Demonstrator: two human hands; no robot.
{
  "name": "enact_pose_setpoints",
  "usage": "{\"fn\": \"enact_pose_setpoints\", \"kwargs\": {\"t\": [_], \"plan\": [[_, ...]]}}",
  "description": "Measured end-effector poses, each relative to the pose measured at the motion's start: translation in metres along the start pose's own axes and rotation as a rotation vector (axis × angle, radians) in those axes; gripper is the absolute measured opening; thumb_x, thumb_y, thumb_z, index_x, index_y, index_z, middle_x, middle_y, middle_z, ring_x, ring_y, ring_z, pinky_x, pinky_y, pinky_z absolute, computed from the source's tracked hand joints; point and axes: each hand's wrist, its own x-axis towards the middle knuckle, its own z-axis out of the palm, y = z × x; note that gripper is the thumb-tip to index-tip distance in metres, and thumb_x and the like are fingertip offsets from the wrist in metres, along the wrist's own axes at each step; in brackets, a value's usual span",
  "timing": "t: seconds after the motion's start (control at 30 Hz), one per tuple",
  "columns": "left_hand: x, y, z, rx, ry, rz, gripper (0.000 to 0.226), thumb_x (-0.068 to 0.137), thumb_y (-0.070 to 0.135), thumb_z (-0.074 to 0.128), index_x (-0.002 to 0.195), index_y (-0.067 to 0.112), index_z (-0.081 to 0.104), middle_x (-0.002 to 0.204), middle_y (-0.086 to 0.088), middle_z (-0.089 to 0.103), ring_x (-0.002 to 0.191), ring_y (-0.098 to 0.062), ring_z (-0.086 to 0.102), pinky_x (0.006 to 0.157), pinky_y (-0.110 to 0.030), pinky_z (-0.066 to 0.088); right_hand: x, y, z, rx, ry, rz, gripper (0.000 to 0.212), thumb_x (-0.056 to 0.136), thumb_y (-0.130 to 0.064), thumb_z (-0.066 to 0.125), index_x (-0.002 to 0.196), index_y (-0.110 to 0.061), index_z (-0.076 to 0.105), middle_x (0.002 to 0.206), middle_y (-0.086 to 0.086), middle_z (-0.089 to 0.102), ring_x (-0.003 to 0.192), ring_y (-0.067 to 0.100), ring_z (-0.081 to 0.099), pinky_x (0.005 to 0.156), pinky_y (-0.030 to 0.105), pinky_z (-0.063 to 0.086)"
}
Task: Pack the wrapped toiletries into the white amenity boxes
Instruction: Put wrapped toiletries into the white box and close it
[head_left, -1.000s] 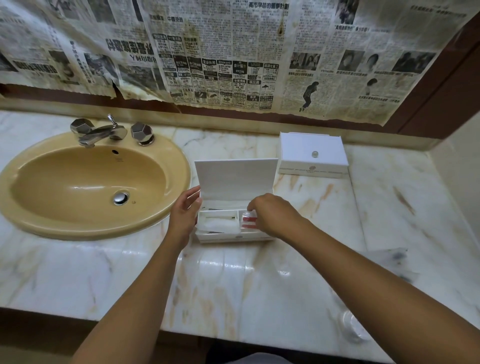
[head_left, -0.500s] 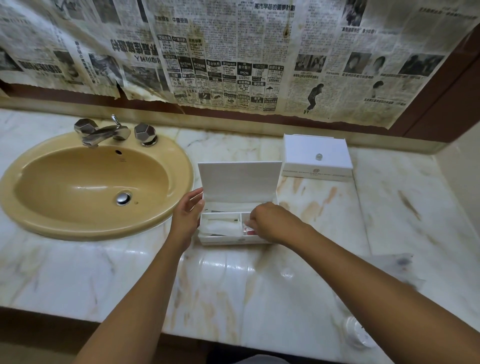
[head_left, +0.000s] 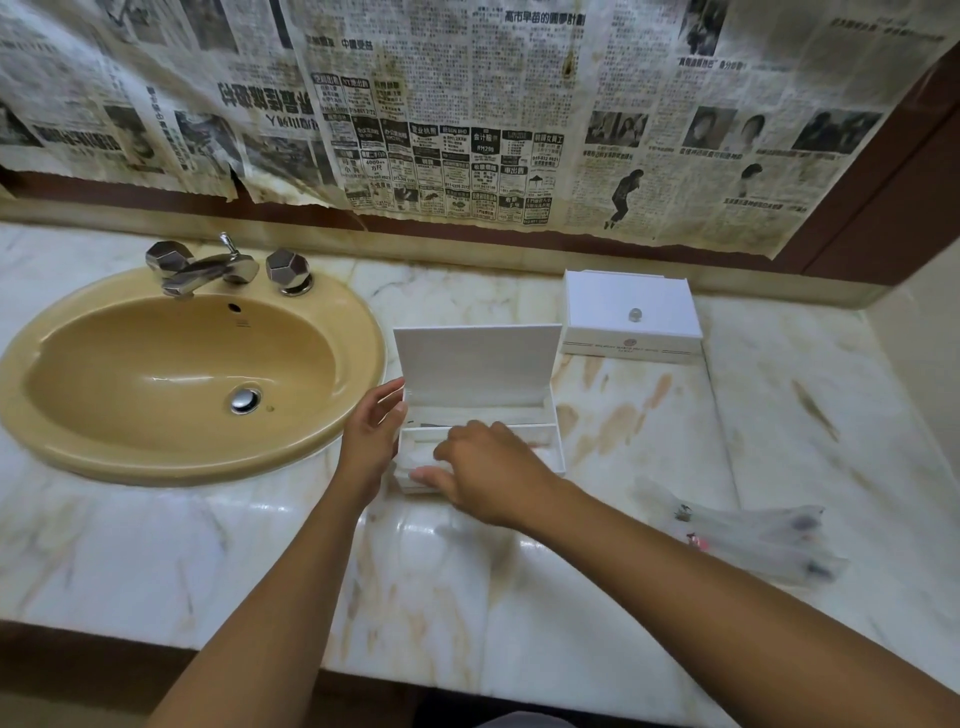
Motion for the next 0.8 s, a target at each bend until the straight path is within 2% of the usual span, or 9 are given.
{"fn": "enact_pose_setpoints", "kwargs": {"t": [0.07,0.13,0.17,0.23,0.43,0.5,0.57,0.7,0.8], "plan": [[0.001,-0.001,-0.001,-0.013,-0.001,0.004,0.024,0.096,0.017,0.058,0.113,0.034,0.063,0.101,0.02,0.067,0.081,0.013,0.06,0.067,-0.03,0.044,0.004,-0.006,0.013,-0.031,-0.079,-0.004,0.061,0.099,-0.056,0.028,0.095,-0.008,0.066,0.101,0.012,0.064,0.101,0.03,0.055,0.09,0.042,0.035],[0.001,-0.002,-0.003,-0.036,-0.013,0.0,0.025,0.096,0.017,0.058,0.114,0.034,0.063,0.111,0.013,0.067,0.103,-0.003,0.063,0.077,-0.044,0.053,0.007,-0.006,0.022,-0.03,-0.13,0.022,0.068,0.098,-0.059,0.023,0.094,-0.007,0.066,0.101,0.015,0.064,0.102,0.031,0.056,0.093,0.043,0.033],[0.001,-0.002,-0.004,-0.041,-0.02,0.001,0.025,0.096,0.017,0.059,0.114,0.034,0.063,0.115,0.01,0.067,0.111,-0.013,0.062,0.084,-0.05,0.053,0.009,-0.005,0.025,-0.025,-0.141,0.038,0.071,0.097,-0.061,0.021,0.094,-0.006,0.066,0.101,0.015,0.064,0.102,0.031,0.056,0.095,0.044,0.032],[0.001,-0.003,-0.004,-0.035,-0.025,0.003,0.025,0.096,0.018,0.059,0.115,0.034,0.063,0.117,0.01,0.066,0.116,-0.018,0.06,0.088,-0.054,0.051,0.012,-0.003,0.03,-0.005,-0.155,0.063,0.075,0.096,-0.063,0.018,0.092,-0.005,0.067,0.101,0.015,0.064,0.104,0.031,0.055,0.098,0.045,0.029],[0.001,-0.002,-0.003,-0.047,-0.02,0.008,0.026,0.096,0.016,0.058,0.112,0.035,0.063,0.113,0.015,0.066,0.113,-0.012,0.061,0.084,-0.043,0.051,0.019,-0.004,0.037,0.047,-0.206,0.123,0.083,0.095,-0.065,0.015,0.105,-0.001,0.066,0.118,0.016,0.059,0.12,0.032,0.044,0.105,0.05,0.025],[0.0,-0.002,-0.002,-0.065,-0.018,0.004,0.025,0.097,0.014,0.057,0.114,0.032,0.063,0.113,0.014,0.066,0.107,-0.008,0.062,0.085,-0.043,0.051,0.019,-0.006,0.036,0.044,-0.199,0.139,0.082,0.094,-0.066,0.018,0.105,-0.001,0.066,0.118,0.017,0.059,0.121,0.033,0.044,0.108,0.051,0.024],[0.001,-0.002,-0.002,-0.074,-0.022,0.002,0.026,0.097,0.014,0.057,0.114,0.032,0.062,0.114,0.012,0.066,0.108,-0.011,0.062,0.085,-0.044,0.051,0.018,-0.007,0.034,0.033,-0.164,0.141,0.077,0.095,-0.065,0.024,0.105,-0.002,0.066,0.117,0.017,0.06,0.119,0.032,0.045,0.108,0.049,0.024],[0.001,-0.004,-0.003,-0.075,-0.02,0.015,0.025,0.097,0.014,0.057,0.116,0.029,0.062,0.112,0.017,0.066,0.101,0.004,0.062,0.084,-0.035,0.049,0.014,-0.01,0.032,0.012,-0.005,0.105,0.064,0.094,-0.063,0.032,0.112,-0.01,0.062,0.116,0.011,0.059,0.114,0.028,0.047,0.1,0.045,0.029],[0.002,-0.006,-0.004,-0.078,-0.036,0.019,0.026,0.096,0.014,0.057,0.118,0.028,0.062,0.117,0.013,0.066,0.109,-0.001,0.061,0.089,-0.033,0.051,0.015,-0.012,0.034,0.015,-0.055,0.074,0.065,0.092,-0.068,0.028,0.12,-0.019,0.061,0.12,0.01,0.057,0.117,0.027,0.045,0.1,0.047,0.027]]}}
